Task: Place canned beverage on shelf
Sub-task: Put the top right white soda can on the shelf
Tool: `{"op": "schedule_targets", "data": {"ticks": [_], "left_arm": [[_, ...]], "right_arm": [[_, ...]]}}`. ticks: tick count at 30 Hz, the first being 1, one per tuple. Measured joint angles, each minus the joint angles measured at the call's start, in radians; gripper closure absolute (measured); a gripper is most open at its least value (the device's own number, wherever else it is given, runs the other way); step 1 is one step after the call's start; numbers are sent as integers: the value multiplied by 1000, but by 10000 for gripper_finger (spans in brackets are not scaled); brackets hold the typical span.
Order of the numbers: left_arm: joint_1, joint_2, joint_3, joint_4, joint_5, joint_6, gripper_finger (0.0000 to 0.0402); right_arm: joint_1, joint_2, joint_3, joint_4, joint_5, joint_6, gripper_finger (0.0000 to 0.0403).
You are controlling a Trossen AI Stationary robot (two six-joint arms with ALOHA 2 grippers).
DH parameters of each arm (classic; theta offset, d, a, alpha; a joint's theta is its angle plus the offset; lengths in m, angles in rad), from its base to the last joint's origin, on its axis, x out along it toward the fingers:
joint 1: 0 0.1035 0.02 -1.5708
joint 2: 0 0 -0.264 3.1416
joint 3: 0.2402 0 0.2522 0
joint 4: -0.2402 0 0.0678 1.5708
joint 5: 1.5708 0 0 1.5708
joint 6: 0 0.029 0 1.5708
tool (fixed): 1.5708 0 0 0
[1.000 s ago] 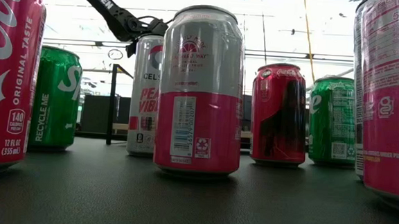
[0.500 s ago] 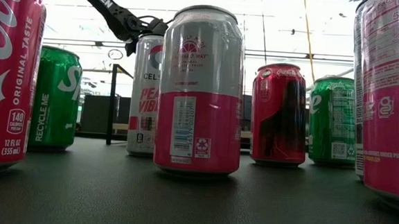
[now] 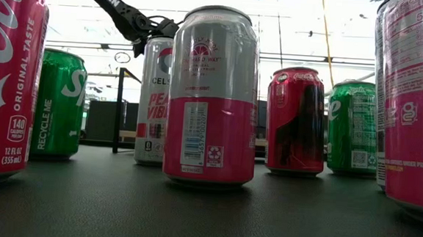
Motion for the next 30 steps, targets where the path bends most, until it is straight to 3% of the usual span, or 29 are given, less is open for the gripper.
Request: {"op": "schedule_targets", "data": {"ticks": [30], "left_arm": [[0,-35,3,-30,-25,9,86]], "right_arm": [[0,0,0,0,0,-4,64]]}}
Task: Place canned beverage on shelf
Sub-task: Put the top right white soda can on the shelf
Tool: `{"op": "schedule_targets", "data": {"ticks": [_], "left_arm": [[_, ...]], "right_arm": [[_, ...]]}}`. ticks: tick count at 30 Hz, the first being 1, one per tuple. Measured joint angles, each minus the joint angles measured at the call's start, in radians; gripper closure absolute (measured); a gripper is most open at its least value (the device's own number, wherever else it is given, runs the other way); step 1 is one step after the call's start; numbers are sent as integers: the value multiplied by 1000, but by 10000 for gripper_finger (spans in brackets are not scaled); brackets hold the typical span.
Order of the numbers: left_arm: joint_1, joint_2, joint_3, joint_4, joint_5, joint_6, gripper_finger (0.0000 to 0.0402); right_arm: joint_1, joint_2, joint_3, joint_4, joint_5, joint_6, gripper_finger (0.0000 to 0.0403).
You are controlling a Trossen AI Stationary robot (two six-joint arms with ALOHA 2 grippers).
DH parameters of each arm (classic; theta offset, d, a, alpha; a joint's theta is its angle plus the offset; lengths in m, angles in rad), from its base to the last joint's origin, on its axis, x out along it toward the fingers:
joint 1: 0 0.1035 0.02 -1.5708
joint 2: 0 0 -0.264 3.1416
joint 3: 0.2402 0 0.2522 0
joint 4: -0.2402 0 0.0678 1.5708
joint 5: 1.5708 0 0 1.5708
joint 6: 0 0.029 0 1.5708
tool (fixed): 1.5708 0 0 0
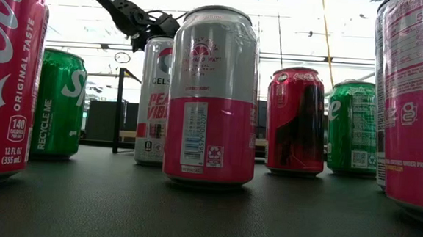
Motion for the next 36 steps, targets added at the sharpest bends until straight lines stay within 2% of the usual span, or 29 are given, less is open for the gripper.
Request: {"op": "schedule_targets", "data": {"ticks": [7,22,36], "left_arm": [[-1,-13,0,-7,-10,-7,91],[-26,-13,0,-19,-18,-8,159],[-11,-25,-1,-38,-15,24,164]], "right_arm": [[0,0,0,0,0,-7,64],[0,0,0,0,0,0,64],[0,5,0,0,-2,0,64]]}}
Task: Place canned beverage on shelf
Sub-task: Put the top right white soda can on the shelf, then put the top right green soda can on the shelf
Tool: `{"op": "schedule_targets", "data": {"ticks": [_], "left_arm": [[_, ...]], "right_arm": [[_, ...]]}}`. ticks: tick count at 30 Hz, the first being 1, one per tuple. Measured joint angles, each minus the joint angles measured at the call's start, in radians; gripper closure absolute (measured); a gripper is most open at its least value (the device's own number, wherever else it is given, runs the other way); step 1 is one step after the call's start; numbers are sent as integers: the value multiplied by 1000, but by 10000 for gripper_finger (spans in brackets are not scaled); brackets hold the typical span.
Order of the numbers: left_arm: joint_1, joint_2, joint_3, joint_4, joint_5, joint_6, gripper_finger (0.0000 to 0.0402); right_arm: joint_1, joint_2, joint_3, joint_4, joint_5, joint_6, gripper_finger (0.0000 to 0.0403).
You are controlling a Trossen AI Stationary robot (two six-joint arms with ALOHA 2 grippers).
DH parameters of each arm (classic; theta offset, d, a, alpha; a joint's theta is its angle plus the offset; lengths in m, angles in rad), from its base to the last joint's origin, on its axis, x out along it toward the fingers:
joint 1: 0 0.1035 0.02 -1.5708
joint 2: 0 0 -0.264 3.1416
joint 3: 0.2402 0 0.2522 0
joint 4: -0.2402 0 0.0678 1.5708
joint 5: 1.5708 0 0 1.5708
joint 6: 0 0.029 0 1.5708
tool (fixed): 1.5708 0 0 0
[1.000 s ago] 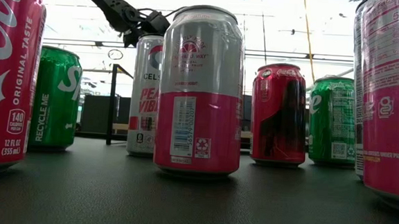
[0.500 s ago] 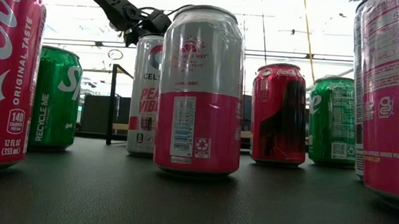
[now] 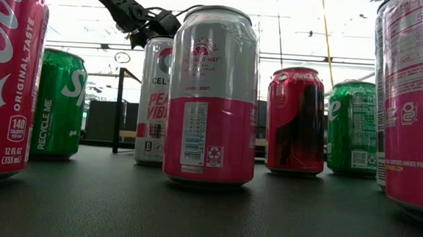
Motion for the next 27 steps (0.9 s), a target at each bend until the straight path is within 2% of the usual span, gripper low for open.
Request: {"op": "schedule_targets", "data": {"ticks": [10,22,27], "left_arm": [[0,0,0,1,1,3,162],[0,-18,0,6,-6,0,103],[0,-58,0,-36,-82,-6,97]], "right_arm": [[0,0,0,0,-1,-8,64],[0,0,0,0,-2,-8,64],[0,0,0,0,-2,-8,64]]}}
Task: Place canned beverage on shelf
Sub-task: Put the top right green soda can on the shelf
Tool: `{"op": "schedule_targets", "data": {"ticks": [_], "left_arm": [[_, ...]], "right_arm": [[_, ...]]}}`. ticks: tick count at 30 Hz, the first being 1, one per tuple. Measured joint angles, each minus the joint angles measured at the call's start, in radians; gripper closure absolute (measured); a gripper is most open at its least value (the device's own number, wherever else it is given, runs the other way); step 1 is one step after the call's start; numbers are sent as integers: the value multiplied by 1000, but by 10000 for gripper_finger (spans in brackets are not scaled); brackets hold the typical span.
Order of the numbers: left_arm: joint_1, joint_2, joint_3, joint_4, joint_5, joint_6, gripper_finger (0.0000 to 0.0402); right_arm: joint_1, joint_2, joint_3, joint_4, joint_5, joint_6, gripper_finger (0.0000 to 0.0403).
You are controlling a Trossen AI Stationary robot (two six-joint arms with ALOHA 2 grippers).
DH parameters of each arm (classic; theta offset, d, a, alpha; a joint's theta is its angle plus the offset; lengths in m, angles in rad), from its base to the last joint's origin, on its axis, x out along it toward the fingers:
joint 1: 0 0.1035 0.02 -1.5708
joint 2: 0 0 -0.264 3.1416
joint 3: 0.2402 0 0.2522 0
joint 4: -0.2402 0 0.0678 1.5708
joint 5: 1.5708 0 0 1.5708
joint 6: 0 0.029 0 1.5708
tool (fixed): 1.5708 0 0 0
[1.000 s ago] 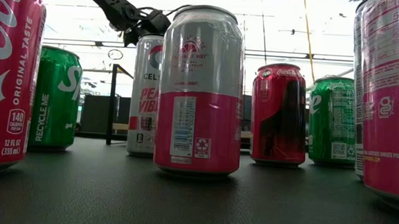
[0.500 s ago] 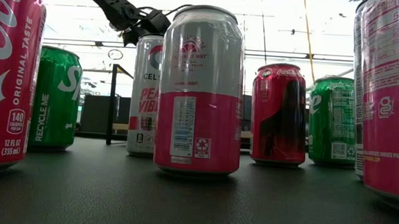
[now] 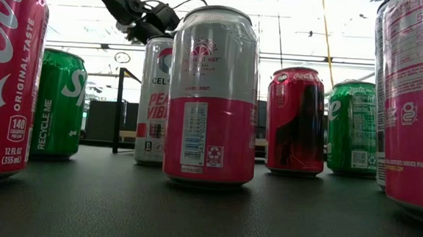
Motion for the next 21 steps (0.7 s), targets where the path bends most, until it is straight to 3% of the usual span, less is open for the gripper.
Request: {"op": "schedule_targets", "data": {"ticks": [7,21], "left_arm": [[-16,-103,0,-118,-122,-139,97],[-125,-252,0,-128,-131,-543,97]], "right_arm": [[0,0,0,0,4,-10,64],[0,0,0,0,32,26,64]]}}
